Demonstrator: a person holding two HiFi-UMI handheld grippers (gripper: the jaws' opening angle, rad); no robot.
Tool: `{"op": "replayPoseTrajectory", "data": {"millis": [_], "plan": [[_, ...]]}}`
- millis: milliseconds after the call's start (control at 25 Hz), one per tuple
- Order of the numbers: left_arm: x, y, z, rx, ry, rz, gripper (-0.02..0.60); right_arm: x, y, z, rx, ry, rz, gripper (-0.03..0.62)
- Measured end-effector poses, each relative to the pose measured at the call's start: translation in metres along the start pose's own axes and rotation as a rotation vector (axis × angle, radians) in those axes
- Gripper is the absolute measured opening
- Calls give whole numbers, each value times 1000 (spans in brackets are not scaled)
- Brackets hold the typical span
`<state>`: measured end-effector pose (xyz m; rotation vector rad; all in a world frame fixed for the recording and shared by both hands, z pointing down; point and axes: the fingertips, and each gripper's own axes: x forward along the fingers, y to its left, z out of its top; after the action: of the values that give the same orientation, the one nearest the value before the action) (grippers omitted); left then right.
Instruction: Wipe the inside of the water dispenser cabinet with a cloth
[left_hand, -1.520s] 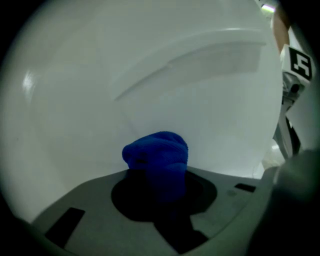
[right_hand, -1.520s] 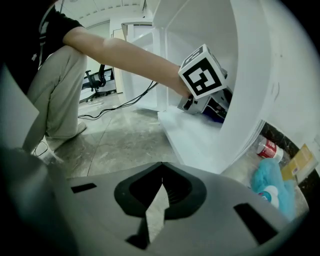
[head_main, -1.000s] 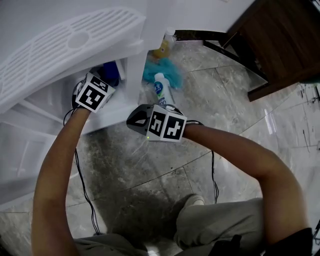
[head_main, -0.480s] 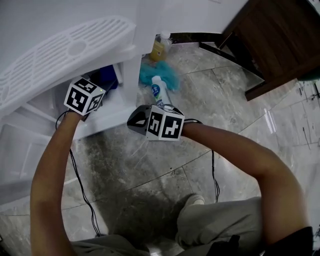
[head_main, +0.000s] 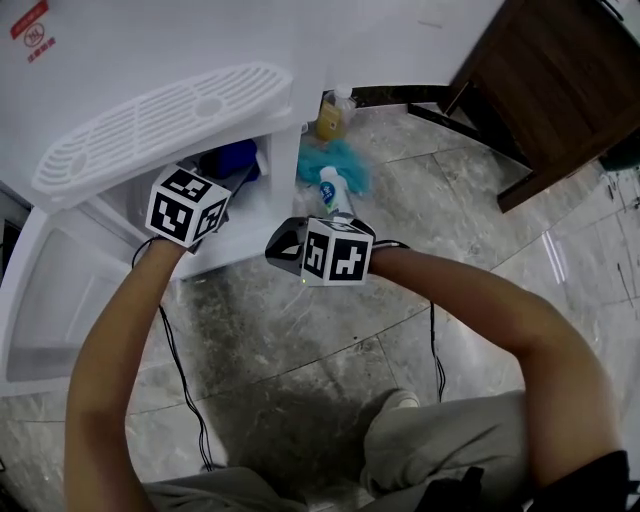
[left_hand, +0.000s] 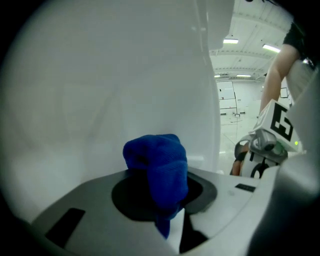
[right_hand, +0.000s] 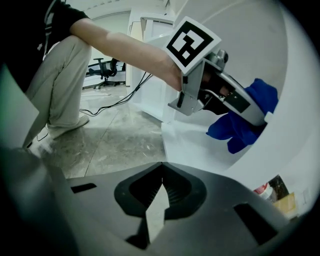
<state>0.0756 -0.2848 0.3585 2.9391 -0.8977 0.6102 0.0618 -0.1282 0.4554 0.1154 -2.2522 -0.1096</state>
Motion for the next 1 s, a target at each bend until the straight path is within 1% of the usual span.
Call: {"op": "replayPoseTrajectory", "data": {"millis": [120, 200, 280, 320, 360, 440, 520, 600, 720, 800, 880, 1000], "plan": [[-15, -6, 30, -11, -101, 27, 91, 0, 3, 9, -25, -6, 3, -2], [-22, -7, 48, -23, -163, 73, 89, 2, 5, 13, -36, -8, 7, -2], [-31, -4, 66, -39, -252, 151, 89, 5, 8, 15, -56, 0, 12, -2], [-37, -3, 77, -26, -298, 201, 89, 6, 9, 16, -73, 6, 14, -2], [-43, -2, 87, 8, -335, 259, 89, 8, 9, 16, -90, 13, 15, -2], [-52, 0, 103, 73, -377, 372, 89, 10, 10, 18, -110, 18, 19, -2], [-55, 5, 110, 77, -392, 451, 89, 11, 12, 18, -117, 19, 23, -2], [-55, 9, 113, 60, -409, 499, 89, 10, 13, 16, -120, 23, 25, -2], [-57, 12, 113, 27, -452, 537, 89, 9, 13, 8, -119, 31, 27, -2], [-55, 15, 114, 37, -462, 548, 89, 7, 13, 1, -115, 40, 27, -2], [-49, 25, 113, 50, -440, 558, 89, 5, 14, -7, -110, 52, 26, -2], [-38, 54, 110, 11, -392, 610, 89, 4, 15, -11, -105, 57, 27, -2]]}}
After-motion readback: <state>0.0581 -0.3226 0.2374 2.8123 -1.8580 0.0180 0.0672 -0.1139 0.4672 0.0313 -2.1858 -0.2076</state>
